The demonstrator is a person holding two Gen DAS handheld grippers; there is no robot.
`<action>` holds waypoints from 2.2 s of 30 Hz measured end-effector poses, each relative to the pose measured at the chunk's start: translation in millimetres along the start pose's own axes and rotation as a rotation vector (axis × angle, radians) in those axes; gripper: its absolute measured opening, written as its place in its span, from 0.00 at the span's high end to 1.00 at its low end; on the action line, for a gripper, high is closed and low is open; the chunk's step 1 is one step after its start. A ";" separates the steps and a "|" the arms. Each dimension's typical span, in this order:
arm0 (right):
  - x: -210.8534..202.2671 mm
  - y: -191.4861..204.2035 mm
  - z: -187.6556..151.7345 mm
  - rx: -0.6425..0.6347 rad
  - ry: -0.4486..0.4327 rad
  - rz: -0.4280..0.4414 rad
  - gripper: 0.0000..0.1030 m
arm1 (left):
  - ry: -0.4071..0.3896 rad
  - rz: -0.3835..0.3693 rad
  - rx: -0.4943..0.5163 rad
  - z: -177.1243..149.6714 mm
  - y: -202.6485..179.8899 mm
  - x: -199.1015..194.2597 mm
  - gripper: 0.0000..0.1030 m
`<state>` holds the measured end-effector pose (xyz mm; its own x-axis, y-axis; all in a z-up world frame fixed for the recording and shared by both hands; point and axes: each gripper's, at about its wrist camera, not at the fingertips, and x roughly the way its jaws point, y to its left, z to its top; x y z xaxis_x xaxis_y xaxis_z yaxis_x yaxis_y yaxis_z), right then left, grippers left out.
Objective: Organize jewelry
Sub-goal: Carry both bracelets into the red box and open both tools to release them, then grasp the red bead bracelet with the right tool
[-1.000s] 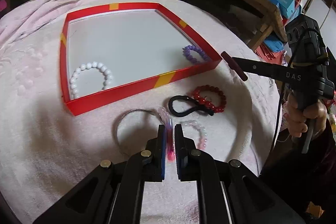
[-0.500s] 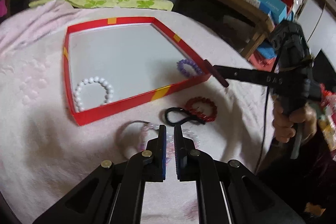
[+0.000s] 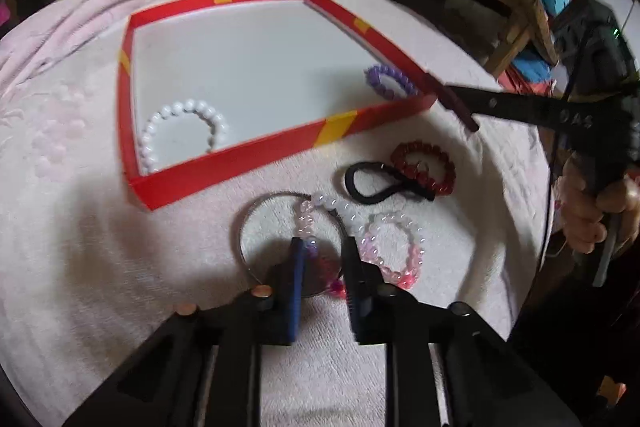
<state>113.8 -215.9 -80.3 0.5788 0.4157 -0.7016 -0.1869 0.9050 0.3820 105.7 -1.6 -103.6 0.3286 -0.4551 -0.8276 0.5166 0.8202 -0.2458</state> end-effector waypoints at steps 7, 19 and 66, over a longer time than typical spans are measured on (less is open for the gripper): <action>-3.0 -0.3 1.2 0.003 -0.012 -0.003 0.95 | -0.017 -0.016 -0.033 -1.4 6.8 -5.6 0.93; -4.5 -1.1 9.7 0.040 -0.063 0.002 0.95 | -0.257 -0.169 -0.127 19.6 15.3 -70.0 0.93; -12.9 -20.0 24.1 0.052 -0.096 -0.104 0.58 | -0.263 0.336 -0.090 13.4 22.3 -62.5 0.40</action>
<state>129.1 -241.5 -64.4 0.6668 0.3075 -0.6788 -0.0824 0.9357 0.3430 107.2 40.5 -50.6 0.6630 -0.2209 -0.7153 0.2796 0.9594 -0.0371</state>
